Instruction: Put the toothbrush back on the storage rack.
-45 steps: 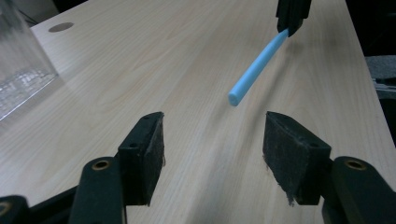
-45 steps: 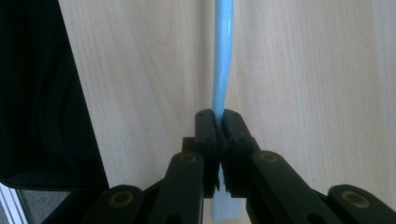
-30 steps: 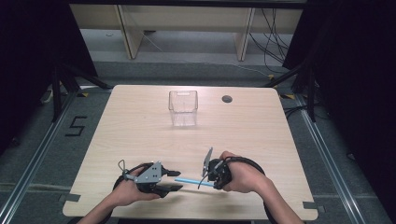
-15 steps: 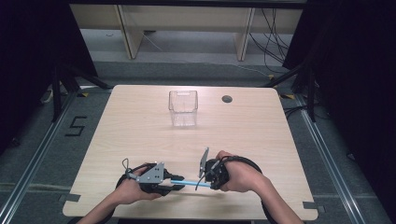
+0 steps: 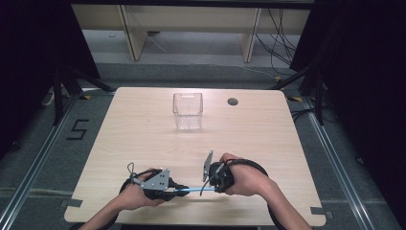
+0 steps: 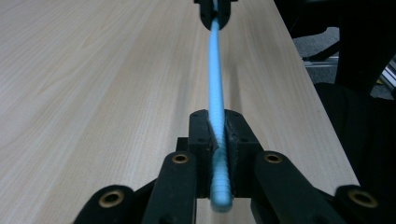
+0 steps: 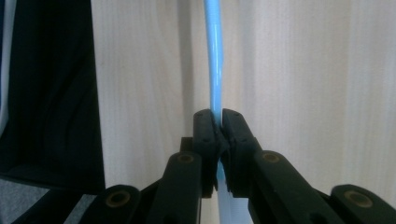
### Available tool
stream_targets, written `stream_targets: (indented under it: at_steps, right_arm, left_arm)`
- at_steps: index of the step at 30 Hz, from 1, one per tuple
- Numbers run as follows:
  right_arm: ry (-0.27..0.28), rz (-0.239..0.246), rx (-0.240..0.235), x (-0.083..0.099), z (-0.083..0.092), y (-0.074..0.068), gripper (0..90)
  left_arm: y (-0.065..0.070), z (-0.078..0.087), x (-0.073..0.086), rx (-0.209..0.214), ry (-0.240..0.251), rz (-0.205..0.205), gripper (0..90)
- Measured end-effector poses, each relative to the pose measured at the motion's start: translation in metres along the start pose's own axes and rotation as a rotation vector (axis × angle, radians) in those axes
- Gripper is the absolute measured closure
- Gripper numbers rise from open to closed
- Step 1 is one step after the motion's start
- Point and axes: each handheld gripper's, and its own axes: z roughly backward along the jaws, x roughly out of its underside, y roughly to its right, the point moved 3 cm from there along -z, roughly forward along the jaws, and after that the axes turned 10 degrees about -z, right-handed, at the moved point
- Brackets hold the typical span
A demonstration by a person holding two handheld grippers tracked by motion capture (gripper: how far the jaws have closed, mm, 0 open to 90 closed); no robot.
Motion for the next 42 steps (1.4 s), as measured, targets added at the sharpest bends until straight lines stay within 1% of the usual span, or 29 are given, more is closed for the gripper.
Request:
stream_targets:
  at_steps: [4,5,6,7,8,9,10,11,12,13,14,15,18,19,20,21,22,23,24,26,27,29,30,31,34,37,39,40,42]
  right_arm:
    - [0.023,-0.034,0.013,0.0,0.003,0.0,80.3]
    - [0.057,-0.033,0.019,-0.002,0.006,0.001,75.2]
    - [0.122,-0.084,0.05,-0.003,0.012,0.0,70.5]
    - [0.122,-0.084,0.05,-0.003,0.012,0.0,70.5]
    - [0.216,-0.122,0.069,-0.004,0.021,0.0,69.2]
    - [0.216,-0.122,0.069,-0.004,0.021,0.0,69.2]
    - [0.314,-0.127,0.058,-0.004,0.03,0.0,65.9]
    - [0.314,-0.127,0.058,-0.004,0.03,0.0,65.9]
    - [0.402,-0.154,0.115,0.0,0.037,0.001,64.5]
    - [0.402,-0.154,0.115,0.0,0.037,0.001,64.5]
    - [0.464,-0.199,0.146,0.007,0.043,-0.001,61.0]
    - [0.464,-0.199,0.146,0.007,0.043,-0.001,61.0]
    - [0.558,-0.259,0.164,0.016,0.047,-0.005,59.2]
    - [0.653,-0.281,0.183,0.024,0.047,-0.007,56.3]
    - [0.653,-0.281,0.183,0.024,0.047,-0.007,56.3]
    - [0.739,-0.302,0.192,0.029,0.046,-0.011,54.6]
    - [0.778,-0.316,0.193,0.031,0.044,-0.013,54.4]
    - [0.814,-0.33,0.189,0.033,0.042,-0.015,54.1]
    - [0.814,-0.33,0.189,0.033,0.042,-0.015,54.1]
    - [0.916,-0.381,0.177,0.038,0.034,-0.02,53.2]
    - [0.916,-0.381,0.177,0.038,0.034,-0.02,53.2]
    - [1.04,-0.465,0.15,0.039,0.023,-0.02,52.1]
    - [1.04,-0.465,0.15,0.039,0.023,-0.02,52.1]
    - [1.11,-0.522,0.094,0.036,0.013,-0.019,51.1]
    - [1.133,-0.577,0.067,0.033,0.006,-0.016,51.1]
    - [1.231,-0.71,-0.018,0.019,-0.001,-0.006,51.3]
    - [1.285,-0.741,-0.038,0.011,-0.001,-0.001,51.2]
    - [1.301,-0.794,-0.083,0.007,0.001,-0.002,51.0]
    - [1.33,-0.788,-0.072,0.003,0.002,0.003,50.7]
  left_arm:
    - [-0.002,0.003,-0.001,-0.014,0.01,0.003,82.8]
    - [-0.003,0.004,-0.001,-0.029,0.016,0.002,82.8]
    - [-0.004,0.005,-0.002,-0.038,0.037,0.022,82.8]
    - [-0.004,0.005,-0.002,-0.038,0.037,0.022,82.8]
    - [-0.007,0.008,-0.002,-0.062,0.058,0.037,82.8]
    - [-0.007,0.008,-0.002,-0.062,0.058,0.037,82.9]
    - [-0.009,0.011,-0.001,-0.083,0.066,0.05,82.9]
    - [-0.009,0.011,-0.001,-0.083,0.066,0.05,82.9]
    - [-0.012,0.014,0.001,-0.104,0.065,0.054,82.9]
    - [-0.012,0.014,0.001,-0.104,0.065,0.054,82.9]
    - [-0.014,0.016,0.002,-0.123,0.085,0.067,82.8]
    - [-0.014,0.016,0.002,-0.123,0.085,0.067,82.9]
    - [-0.015,0.019,0.003,-0.169,0.096,0.1,82.9]
    - [-0.016,0.021,0.003,-0.201,0.116,0.12,82.9]
    - [-0.016,0.021,0.003,-0.201,0.116,0.12,82.8]
    - [-0.018,0.024,0.003,-0.239,0.151,0.141,82.8]
    - [-0.018,0.024,0.003,-0.239,0.151,0.141,82.8]
    - [-0.02,0.028,0.003,-0.279,0.165,0.16,82.8]
    - [-0.02,0.028,0.003,-0.279,0.165,0.16,82.8]
    - [-0.022,0.033,0.001,-0.337,0.218,0.186,82.8]
    - [-0.022,0.033,0.001,-0.337,0.218,0.186,82.8]
    - [-0.025,0.04,-0.003,-0.395,0.269,0.217,82.8]
    - [-0.025,0.04,-0.003,-0.395,0.269,0.217,82.8]
    - [-0.027,0.045,-0.007,-0.424,0.291,0.224,82.8]
    - [-0.028,0.047,-0.01,-0.445,0.307,0.218,82.8]
    - [-0.028,0.049,-0.014,-0.462,0.325,0.208,82.8]
    - [-0.029,0.05,-0.015,-0.475,0.346,0.218,82.8]
    - [-0.029,0.05,-0.015,-0.475,0.346,0.218,82.8]
    - [-0.03,0.05,-0.015,-0.481,0.355,0.225,82.8]
